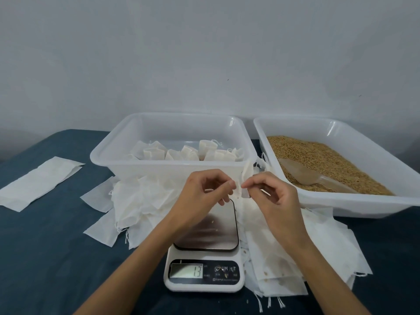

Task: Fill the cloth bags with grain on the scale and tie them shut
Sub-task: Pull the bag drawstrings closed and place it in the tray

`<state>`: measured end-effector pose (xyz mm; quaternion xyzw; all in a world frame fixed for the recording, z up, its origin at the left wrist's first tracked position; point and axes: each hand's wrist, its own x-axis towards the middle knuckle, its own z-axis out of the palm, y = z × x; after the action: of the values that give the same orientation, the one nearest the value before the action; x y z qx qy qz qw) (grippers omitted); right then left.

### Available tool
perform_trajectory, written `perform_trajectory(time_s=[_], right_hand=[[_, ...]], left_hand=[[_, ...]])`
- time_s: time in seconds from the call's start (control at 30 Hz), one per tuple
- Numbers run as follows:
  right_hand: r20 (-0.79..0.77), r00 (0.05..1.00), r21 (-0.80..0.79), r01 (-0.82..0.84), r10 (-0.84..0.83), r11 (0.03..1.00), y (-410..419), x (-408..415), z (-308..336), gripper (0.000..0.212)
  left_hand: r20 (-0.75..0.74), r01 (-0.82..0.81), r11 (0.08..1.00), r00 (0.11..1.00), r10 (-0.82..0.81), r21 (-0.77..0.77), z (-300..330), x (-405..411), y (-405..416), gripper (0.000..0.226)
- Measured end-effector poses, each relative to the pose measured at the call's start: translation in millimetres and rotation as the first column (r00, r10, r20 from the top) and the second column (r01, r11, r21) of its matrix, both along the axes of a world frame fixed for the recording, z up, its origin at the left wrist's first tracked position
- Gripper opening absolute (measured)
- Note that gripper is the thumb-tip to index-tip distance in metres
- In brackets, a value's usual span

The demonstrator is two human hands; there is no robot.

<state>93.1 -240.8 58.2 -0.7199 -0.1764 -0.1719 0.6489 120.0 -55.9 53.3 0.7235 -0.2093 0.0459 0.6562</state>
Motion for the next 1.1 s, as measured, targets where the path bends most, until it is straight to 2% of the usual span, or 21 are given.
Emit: perform_trajectory(time_s=[0.1,0.17,0.3,0.4,0.5,0.57,0.63,0.77,0.87,0.97,1.03,1.1], right_hand=[[0.028,0.998,-0.043,0.053,-0.052,0.998,1.0,-0.1,-1.7,0.022],[0.006,1.0,-0.044,0.017,-0.017,0.999,2.6,-1.1,-3.9,0.015],[0.011,1.0,-0.11,-0.009,0.01,0.994,5.5,-3.0,-6.3,0.016],[0.091,0.995,-0.165,0.065,-0.05,0.984,6.1,-2.4,-7.0,0.016],[0.164,0.969,-0.232,0.219,-0.184,0.948,5.5,1.5,-9.6,0.026],[0.155,0.96,-0.282,0.268,-0.232,0.921,4.7,3.3,-12.0,0.026],[0.097,0.975,-0.294,0.222,-0.202,0.93,4.5,3.2,-14.4,0.02],[-0.128,0.992,-0.075,-0.009,-0.001,0.997,7.1,1.2,-9.3,0.021],[-0.148,0.988,0.097,-0.028,0.042,0.995,4.4,2.6,-4.4,0.011],[-0.206,0.973,0.298,-0.036,0.101,0.954,-1.5,3.5,-0.7,0.019],[-0.23,0.962,0.342,-0.062,0.148,0.938,-4.3,3.9,0.3,0.025],[-0.229,0.966,0.278,-0.054,0.121,0.959,-4.5,4.3,-0.8,0.022]], left_hand=[[0.015,-0.043,0.998,0.999,0.044,-0.037,-1.2,1.7,-0.5,0.017],[0.013,-0.025,0.998,1.0,0.026,-0.056,-2.3,1.3,-1.8,0.013],[0.023,0.004,1.0,1.0,-0.004,-0.009,-4.8,1.3,-3.0,0.011],[0.025,-0.015,1.0,1.0,0.015,-0.014,-4.9,1.9,-2.3,0.014],[0.004,-0.044,0.999,0.999,0.044,-0.027,-4.9,1.0,-2.6,0.019],[0.003,-0.037,0.999,0.999,0.037,0.011,-5.6,-1.5,-5.3,0.016],[0.01,-0.014,0.999,1.0,0.013,0.044,-5.4,-4.8,-8.1,0.015],[0.056,0.004,0.994,0.998,-0.01,0.111,-3.6,-7.1,-9.0,0.009],[0.079,-0.037,0.996,0.996,0.03,0.085,-2.4,-7.7,-9.5,0.016],[0.052,-0.112,0.994,0.992,0.111,0.01,1.9,-7.2,-6.7,0.016],[-0.019,-0.083,0.996,0.996,0.083,-0.039,4.5,-7.1,-3.7,0.015],[-0.07,-0.062,0.994,0.996,0.056,-0.092,5.6,-7.3,-2.7,0.016]])
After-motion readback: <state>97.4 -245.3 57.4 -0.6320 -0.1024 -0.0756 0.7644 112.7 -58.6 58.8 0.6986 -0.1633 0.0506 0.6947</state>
